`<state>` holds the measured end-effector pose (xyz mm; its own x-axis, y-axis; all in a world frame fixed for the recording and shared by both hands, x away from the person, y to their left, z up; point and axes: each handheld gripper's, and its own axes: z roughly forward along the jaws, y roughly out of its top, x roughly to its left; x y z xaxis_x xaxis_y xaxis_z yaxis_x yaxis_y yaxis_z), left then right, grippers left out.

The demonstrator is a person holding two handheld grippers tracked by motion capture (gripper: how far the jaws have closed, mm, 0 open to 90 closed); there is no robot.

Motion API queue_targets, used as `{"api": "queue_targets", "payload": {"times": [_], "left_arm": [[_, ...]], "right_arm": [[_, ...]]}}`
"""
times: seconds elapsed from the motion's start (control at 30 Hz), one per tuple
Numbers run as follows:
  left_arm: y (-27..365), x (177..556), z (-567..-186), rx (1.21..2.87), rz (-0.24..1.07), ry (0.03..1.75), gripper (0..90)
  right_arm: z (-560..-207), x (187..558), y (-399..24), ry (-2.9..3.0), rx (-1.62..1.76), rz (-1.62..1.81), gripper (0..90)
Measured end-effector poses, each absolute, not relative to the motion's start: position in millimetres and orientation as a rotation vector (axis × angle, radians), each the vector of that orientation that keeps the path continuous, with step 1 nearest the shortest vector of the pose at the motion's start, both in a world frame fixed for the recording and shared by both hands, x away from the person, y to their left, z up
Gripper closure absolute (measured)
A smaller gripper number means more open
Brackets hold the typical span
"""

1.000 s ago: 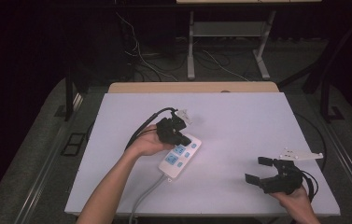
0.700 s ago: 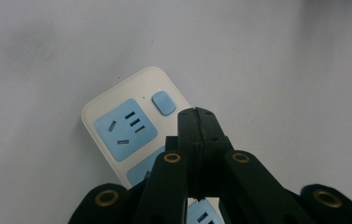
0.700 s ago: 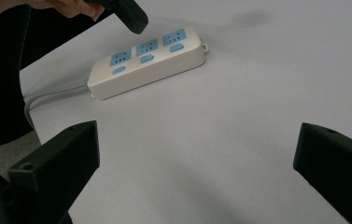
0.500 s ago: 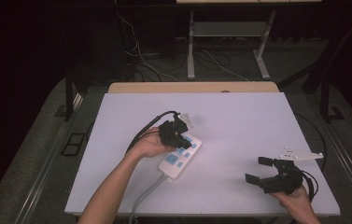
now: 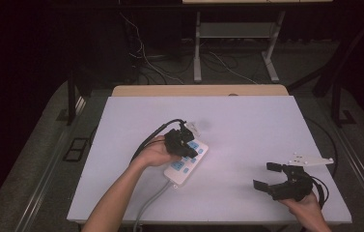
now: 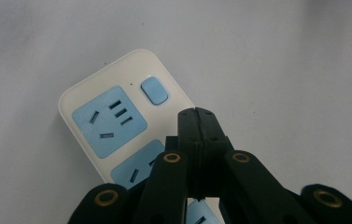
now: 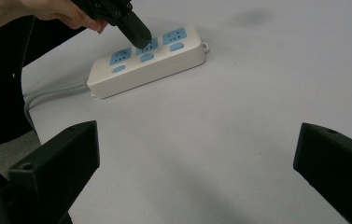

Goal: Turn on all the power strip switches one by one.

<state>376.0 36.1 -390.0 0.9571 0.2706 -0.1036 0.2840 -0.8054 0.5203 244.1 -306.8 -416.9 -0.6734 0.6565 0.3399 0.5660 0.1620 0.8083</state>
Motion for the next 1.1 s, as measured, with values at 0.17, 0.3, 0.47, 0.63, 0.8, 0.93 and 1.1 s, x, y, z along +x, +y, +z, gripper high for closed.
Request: {"api": "queue_targets", "payload": {"times": [0.17,0.3,0.47,0.63,0.8,0.93,1.1], "left_arm": [[35,376,-393,2.559,-0.033,0.388,89.4],[34,375,-397,2.558,-0.040,0.394,89.4],[35,376,-399,2.550,-0.052,0.400,89.3],[35,376,-399,2.549,-0.058,0.413,89.4],[34,376,-400,2.552,-0.068,0.430,89.6],[32,376,-401,2.554,-0.075,0.434,89.7],[33,377,-402,2.553,-0.093,0.446,89.8]], "right_arm": [[-417,244,-307,2.326,1.228,1.552,0.2],[-417,244,-307,2.324,1.225,1.553,0.2],[-417,244,-307,2.327,1.226,1.553,0.2],[-417,244,-307,2.327,1.226,1.553,0.2],[-417,244,-307,2.328,1.228,1.551,0.2],[-416,243,-308,2.326,1.227,1.552,0.2],[-416,243,-309,2.322,1.223,1.558,0.2]]}}
